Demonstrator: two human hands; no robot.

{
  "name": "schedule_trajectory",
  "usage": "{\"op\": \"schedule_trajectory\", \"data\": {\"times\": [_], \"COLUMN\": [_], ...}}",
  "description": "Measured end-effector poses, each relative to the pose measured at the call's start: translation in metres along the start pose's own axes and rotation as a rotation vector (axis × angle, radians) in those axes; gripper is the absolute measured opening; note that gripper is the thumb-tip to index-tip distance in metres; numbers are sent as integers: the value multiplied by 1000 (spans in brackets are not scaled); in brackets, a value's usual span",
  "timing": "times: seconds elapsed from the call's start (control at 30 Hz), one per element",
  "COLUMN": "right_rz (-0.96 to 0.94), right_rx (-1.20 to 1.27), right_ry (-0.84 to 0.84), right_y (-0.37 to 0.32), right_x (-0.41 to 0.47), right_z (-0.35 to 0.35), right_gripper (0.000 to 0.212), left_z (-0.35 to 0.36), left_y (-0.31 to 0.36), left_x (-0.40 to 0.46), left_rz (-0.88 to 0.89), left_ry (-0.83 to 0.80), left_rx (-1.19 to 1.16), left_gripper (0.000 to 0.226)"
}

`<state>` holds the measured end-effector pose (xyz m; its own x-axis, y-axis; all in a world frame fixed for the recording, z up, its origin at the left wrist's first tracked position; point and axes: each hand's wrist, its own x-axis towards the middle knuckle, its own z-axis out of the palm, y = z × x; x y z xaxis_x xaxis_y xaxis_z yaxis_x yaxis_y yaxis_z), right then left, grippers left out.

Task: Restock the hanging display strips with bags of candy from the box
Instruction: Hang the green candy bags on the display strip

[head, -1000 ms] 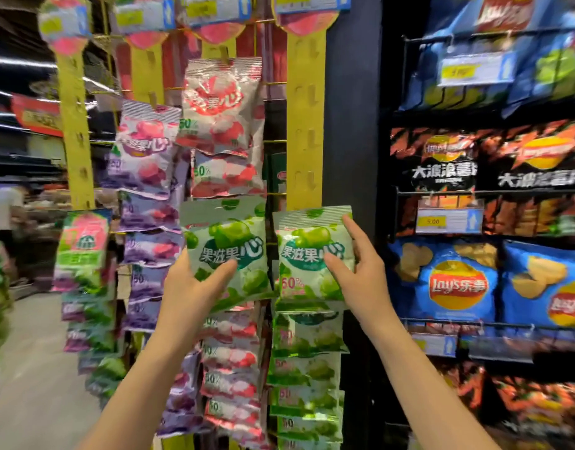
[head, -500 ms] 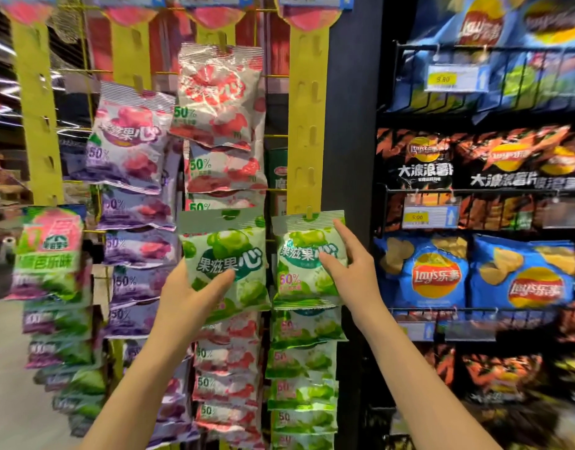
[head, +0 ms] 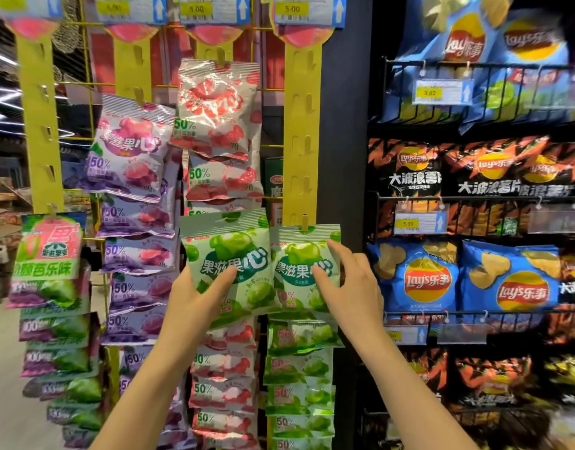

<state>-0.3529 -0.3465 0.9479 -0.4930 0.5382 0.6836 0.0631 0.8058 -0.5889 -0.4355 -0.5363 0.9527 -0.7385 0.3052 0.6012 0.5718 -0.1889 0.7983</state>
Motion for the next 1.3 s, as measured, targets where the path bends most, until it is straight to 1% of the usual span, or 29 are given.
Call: {"op": "schedule_trajectory", "data": {"times": [0.1,0.17,0.23,0.27,0.3,0.4,0.43,0.53,0.63,0.77,1.03,1.17,1.3], "right_rz": [-65,-112,-170,-201,-228,-267,-283,-360,-393,-416,-448,-476,-494], "right_rx": [-37,-58,-123,-172,-225,-392,-442,-557,-659,-757,-738,-709,-711], "right_ry": [80,129,163,180,193,175,160,119,45,-6,-56,-43,-32], "right_y": [0,-2,-6,-8,-10,-13,-14,-14,-15,-15,-9,-5,-3], "right_x": [9,23,41,49,58,78,84,97,108,116,119,121,122], "right_z": [-11,-21,-31,-37,-41,-52,-55,-63,-67,-74,-79,-77,-76], "right_gripper": [45,44,46,47,48,56,59,66,71,75,80,81,82], "left_z": [7,12,19,23,26,35,38,51,61,70,83,84,85], "left_y": [4,8,13,16,17,25,26,35,41,42,36,29,22], "left_x": [4,9,15,17,20,28,31,37,43,53,69,71,70], "left_rz": [2,10,16,18,18,20,23,81,192,217,213,178,169], "left_ry": [-16,-2,3,0,-11,-27,-21,2,11,-41,-60,-98,-98], "left_rx": [-18,-24,-23,-26,-30,-11,-14,-31,-22,-24,55,100,119], "left_gripper": [31,26,19,21,29,81,86,75,82,74,66,65,66]}}
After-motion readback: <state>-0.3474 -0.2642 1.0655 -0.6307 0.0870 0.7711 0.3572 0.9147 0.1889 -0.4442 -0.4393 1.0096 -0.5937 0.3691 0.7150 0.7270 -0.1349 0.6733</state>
